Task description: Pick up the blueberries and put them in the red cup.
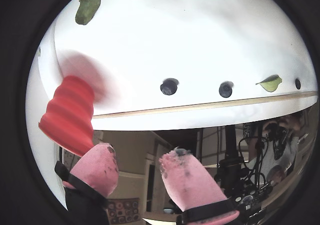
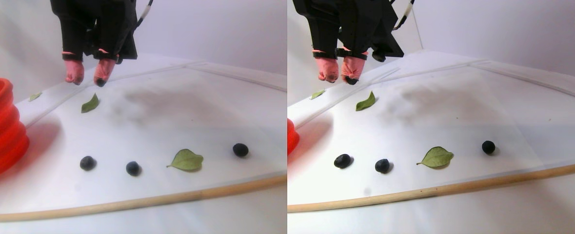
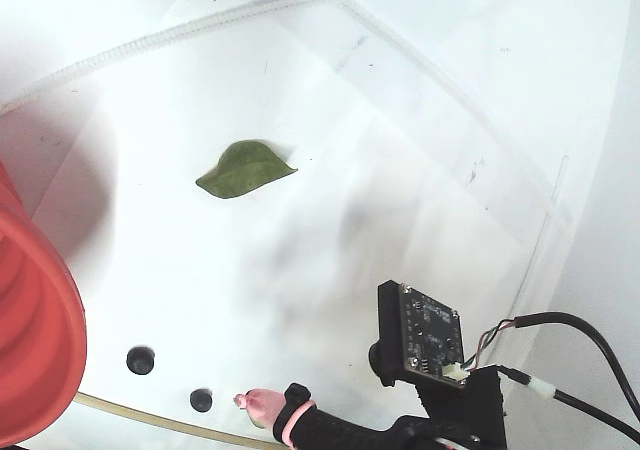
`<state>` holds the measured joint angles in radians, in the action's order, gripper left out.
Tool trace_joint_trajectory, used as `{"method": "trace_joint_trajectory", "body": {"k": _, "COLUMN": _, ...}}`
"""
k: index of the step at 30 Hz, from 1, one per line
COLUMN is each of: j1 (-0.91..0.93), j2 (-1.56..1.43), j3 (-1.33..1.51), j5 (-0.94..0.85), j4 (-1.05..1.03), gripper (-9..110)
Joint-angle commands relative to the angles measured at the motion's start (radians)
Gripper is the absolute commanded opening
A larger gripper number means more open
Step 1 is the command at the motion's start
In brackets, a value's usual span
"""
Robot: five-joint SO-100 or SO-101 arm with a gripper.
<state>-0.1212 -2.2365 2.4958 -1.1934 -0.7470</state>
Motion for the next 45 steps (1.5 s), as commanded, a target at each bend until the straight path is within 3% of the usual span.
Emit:
{"method": "trace_joint_trajectory", "body": {"k": 1, "j1": 0.006, "j2": -0.018, "j3": 0.025, "j5": -0.009, "j4": 0.012, "gripper": 16}}
{"method": "trace_joint_trajectory", "body": {"k": 28, "j1": 0.075, "j2": 0.238, "j3": 0.135, "j5": -0.092, "j4": 0.287, "gripper": 16}}
{"method": "trace_joint_trajectory", "body": {"k": 45, "j1": 0.011, "j2": 0.399, "j3": 0.161, "j5": -0.044, "j4": 0.445, "gripper": 16}}
